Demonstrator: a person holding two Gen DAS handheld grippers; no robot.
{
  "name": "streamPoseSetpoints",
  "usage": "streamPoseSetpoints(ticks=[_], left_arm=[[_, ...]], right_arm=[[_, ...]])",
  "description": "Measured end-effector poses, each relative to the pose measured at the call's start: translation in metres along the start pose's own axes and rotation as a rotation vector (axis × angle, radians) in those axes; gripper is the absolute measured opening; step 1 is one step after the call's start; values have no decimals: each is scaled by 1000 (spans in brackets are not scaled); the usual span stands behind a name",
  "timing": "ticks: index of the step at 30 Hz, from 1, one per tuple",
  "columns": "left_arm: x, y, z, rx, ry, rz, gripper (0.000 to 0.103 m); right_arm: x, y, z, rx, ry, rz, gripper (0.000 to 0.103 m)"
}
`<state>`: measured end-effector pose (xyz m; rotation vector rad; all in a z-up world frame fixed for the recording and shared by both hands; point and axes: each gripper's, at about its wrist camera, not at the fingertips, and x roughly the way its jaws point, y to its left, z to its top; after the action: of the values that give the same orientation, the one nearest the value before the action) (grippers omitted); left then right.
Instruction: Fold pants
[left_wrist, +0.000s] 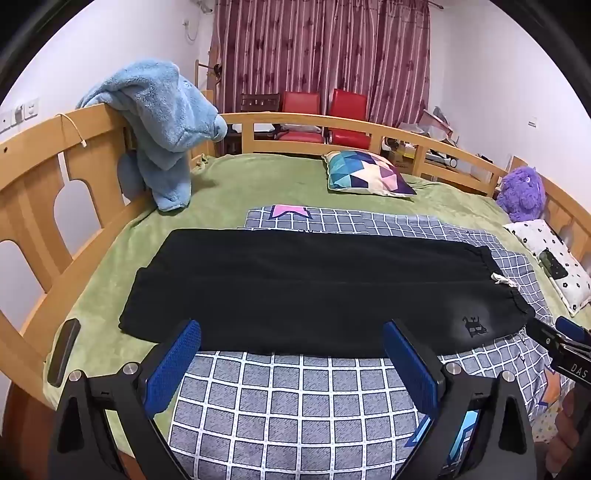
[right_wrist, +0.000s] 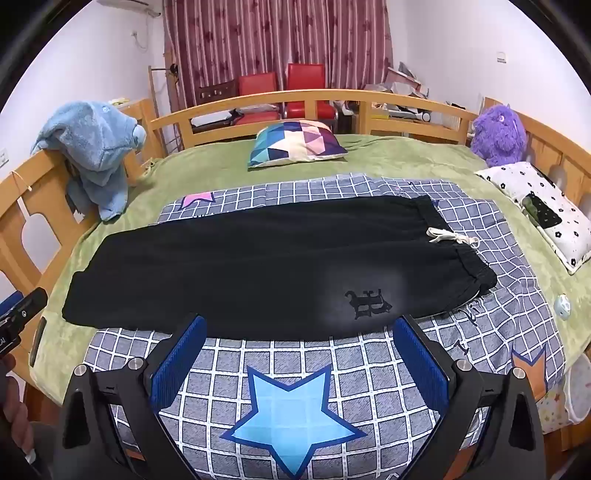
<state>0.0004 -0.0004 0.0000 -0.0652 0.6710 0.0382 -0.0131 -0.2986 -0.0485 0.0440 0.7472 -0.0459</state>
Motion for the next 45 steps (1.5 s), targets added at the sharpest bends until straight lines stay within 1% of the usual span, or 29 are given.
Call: streamPoseSetpoints(ticks=[9,11,12,24,29,45], left_arm=[[-1,-7,7,-31,20,-9,100],[1,-10,3,-14,16,-16,100],[1,-1,0,-18,13,-27,100],[3,-2,-2,-18,15,-24,100],[3,-2,-2,-19,16,-25,100],[5,-2,-4,-22,19,-26,100]], right_arm=[[0,0,0,12,-3,9,100],[0,3,-2,14,0,12,100],[1,4,-3,15,2,13,100],[2,1,1,23,4,19,100],[5,-4,-4,24,7,25,100],[9,-2,-7,29,12,32,100]])
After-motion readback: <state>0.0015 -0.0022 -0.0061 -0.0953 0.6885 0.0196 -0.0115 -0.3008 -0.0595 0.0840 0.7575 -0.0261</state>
